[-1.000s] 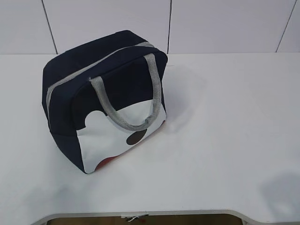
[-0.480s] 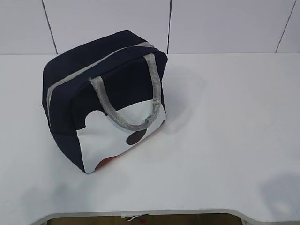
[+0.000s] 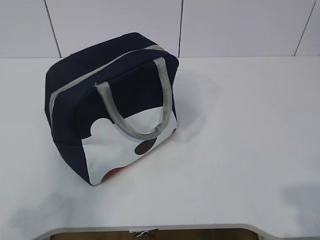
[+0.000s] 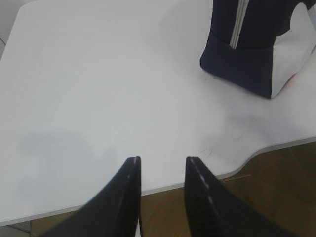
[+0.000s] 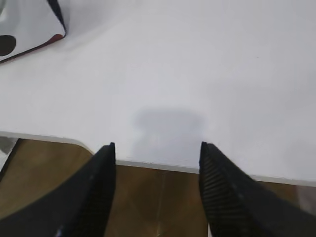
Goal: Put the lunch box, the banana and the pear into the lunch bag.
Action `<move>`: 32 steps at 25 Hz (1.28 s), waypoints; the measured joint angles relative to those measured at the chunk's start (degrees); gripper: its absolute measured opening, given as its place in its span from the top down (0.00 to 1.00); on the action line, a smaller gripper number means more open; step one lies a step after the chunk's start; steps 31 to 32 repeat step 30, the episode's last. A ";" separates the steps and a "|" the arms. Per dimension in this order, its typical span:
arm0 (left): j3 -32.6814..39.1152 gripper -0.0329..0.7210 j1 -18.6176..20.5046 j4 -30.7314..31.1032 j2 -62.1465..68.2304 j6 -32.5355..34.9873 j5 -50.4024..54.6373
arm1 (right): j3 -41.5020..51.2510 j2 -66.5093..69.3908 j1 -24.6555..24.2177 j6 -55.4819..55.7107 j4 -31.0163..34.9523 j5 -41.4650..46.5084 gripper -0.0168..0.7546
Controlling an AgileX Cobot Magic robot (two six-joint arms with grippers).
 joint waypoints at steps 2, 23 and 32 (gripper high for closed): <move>0.00 0.64 0.42 0.00 0.00 0.00 -0.04 | 0.00 0.00 -1.45 0.00 0.00 0.00 0.41; 0.03 0.65 0.65 -0.14 0.00 0.00 -0.04 | 0.00 0.00 -1.62 0.00 0.00 -0.04 0.41; 0.03 0.65 0.65 -0.14 0.00 0.00 -0.04 | 0.00 0.00 -1.62 0.00 0.00 -0.04 0.41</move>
